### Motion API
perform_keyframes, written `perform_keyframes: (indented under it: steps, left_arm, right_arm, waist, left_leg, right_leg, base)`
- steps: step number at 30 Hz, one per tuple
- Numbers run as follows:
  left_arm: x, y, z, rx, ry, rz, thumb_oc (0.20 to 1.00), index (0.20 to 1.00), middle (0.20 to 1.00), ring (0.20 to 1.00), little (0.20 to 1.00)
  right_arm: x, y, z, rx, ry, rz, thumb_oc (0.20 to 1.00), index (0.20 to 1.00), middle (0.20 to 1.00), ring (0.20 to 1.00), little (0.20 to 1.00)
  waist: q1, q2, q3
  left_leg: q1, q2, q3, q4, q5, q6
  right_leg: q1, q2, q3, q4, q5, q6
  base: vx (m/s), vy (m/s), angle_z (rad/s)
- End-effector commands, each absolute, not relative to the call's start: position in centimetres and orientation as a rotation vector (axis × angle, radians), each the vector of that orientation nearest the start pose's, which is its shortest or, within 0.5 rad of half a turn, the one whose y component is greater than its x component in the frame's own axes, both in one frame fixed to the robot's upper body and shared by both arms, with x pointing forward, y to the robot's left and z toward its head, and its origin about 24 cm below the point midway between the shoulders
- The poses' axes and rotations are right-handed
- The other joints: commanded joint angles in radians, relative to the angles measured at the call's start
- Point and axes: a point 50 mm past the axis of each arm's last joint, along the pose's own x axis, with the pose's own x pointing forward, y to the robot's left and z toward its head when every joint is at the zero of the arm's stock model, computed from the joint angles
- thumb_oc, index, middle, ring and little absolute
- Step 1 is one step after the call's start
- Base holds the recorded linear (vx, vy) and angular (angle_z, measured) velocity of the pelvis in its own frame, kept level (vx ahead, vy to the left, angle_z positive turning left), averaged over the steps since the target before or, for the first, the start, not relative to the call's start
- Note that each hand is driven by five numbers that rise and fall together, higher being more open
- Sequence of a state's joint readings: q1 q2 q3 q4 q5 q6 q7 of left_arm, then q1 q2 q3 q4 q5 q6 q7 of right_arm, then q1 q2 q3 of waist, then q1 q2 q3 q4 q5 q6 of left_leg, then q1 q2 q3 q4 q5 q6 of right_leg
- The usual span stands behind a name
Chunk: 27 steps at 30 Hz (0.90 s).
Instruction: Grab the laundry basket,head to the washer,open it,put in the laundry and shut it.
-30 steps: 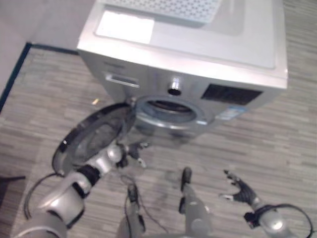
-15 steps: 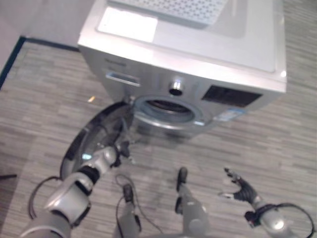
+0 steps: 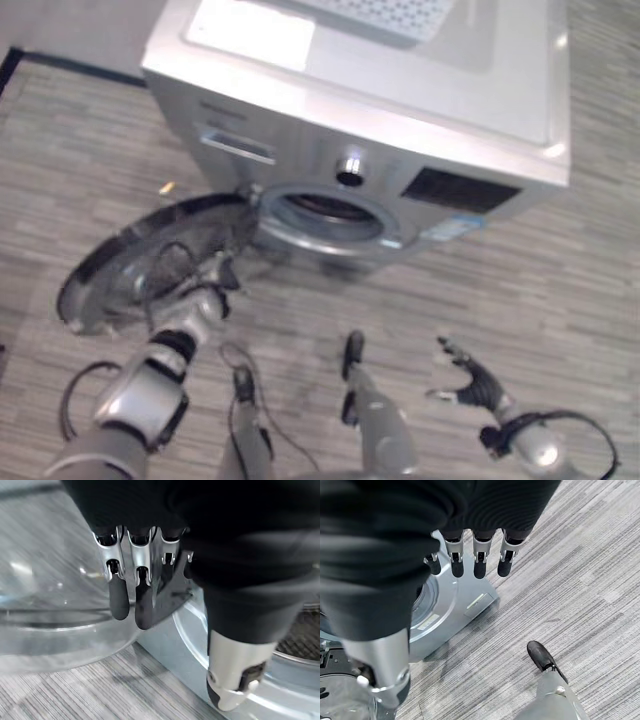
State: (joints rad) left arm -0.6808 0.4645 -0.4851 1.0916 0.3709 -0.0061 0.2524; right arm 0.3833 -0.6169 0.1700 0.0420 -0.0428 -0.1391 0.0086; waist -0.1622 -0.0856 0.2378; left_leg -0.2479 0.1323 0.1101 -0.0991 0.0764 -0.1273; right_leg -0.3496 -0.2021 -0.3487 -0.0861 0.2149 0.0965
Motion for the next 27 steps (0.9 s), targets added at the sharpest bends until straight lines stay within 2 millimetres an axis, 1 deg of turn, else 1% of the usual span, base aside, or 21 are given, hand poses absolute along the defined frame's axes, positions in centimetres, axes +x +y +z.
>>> perform_keyframes:
  steps: [1, 7, 9, 13, 15, 19, 27]
  left_arm:
    - [35.5, 28.0, 5.5, 1.194, 0.320, 0.221, 1.000, 1.000, 1.000, 1.000, 1.000]
    - [34.7, 28.6, 4.7, 1.169, 0.338, 0.235, 1.000, 1.000, 1.000, 1.000, 1.000]
    - [34.4, 29.3, 4.8, 1.172, 0.343, 0.256, 1.000, 1.000, 1.000, 1.000, 1.000]
    - [33.9, 30.0, 4.6, 1.163, 0.353, 0.272, 1.000, 1.000, 1.000, 1.000, 1.000]
    - [33.3, 30.4, 4.2, 1.152, 0.356, 0.286, 1.000, 1.000, 1.000, 1.000, 1.000]
    - [32.9, 30.5, 4.0, 1.125, 0.346, 0.290, 1.000, 1.000, 1.000, 1.000, 1.000]
    - [31.2, 30.3, 1.9, 1.066, 0.367, 0.273, 1.000, 1.000, 1.000, 1.000, 1.000]
  right_arm:
    - [16.6, -24.3, 0.9, -0.628, 0.222, 0.195, 1.000, 1.000, 1.000, 1.000, 1.000]
    - [16.6, -24.2, 0.9, -0.621, 0.221, 0.197, 1.000, 1.000, 1.000, 1.000, 1.000]
    - [16.7, -24.2, 0.8, -0.612, 0.223, 0.200, 1.000, 1.000, 1.000, 1.000, 1.000]
    - [16.7, -24.1, 0.8, -0.600, 0.224, 0.203, 1.000, 1.000, 1.000, 1.000, 1.000]
    - [16.7, -24.0, 0.7, -0.590, 0.228, 0.209, 1.000, 1.000, 1.000, 1.000, 1.000]
    - [16.7, -23.9, 0.4, -0.580, 0.240, 0.210, 1.000, 1.000, 1.000, 1.000, 1.000]
    - [16.8, -23.8, 0.1, -0.569, 0.251, 0.218, 1.000, 1.000, 1.000, 1.000, 1.000]
  waist:
    - [0.024, 0.005, 0.011]
    - [0.028, 0.006, -0.002]
    - [0.033, 0.005, -0.011]
    - [0.036, 0.005, -0.021]
    - [0.041, 0.007, -0.032]
    - [0.045, 0.010, -0.044]
    - [0.054, 0.015, -0.082]
  left_leg:
    - [-0.006, 0.020, 0.056, 0.012, -0.052, 0.040]
    - [0.002, 0.022, 0.060, 0.012, -0.056, 0.041]
    - [0.008, 0.024, 0.062, 0.012, -0.057, 0.040]
    - [0.020, 0.026, 0.063, 0.012, -0.059, 0.040]
    - [0.028, 0.030, 0.066, 0.012, -0.061, 0.039]
    - [0.040, 0.033, 0.069, 0.012, -0.063, 0.038]
    - [0.094, 0.043, 0.084, 0.012, -0.076, 0.038]
  right_leg:
    - [0.115, -0.014, 0.038, 0.050, -0.195, 0.064]
    - [0.122, -0.011, 0.040, 0.048, -0.198, 0.062]
    - [0.129, -0.007, 0.041, 0.047, -0.199, 0.062]
    - [0.139, -0.003, 0.042, 0.045, -0.202, 0.060]
    - [0.146, 0.001, 0.045, 0.044, -0.206, 0.059]
    - [0.155, 0.004, 0.047, 0.043, -0.210, 0.057]
    - [0.188, 0.018, 0.066, 0.045, -0.222, 0.053]
  base:
    - [-0.01, -0.002, -0.04]
    - [0.00, 0.000, -0.01]
    - [0.00, -0.007, -0.02]
    - [0.01, -0.009, -0.04]
    - [0.01, -0.009, -0.02]
    - [0.01, -0.015, -0.09]
    - [0.03, -0.012, -0.05]
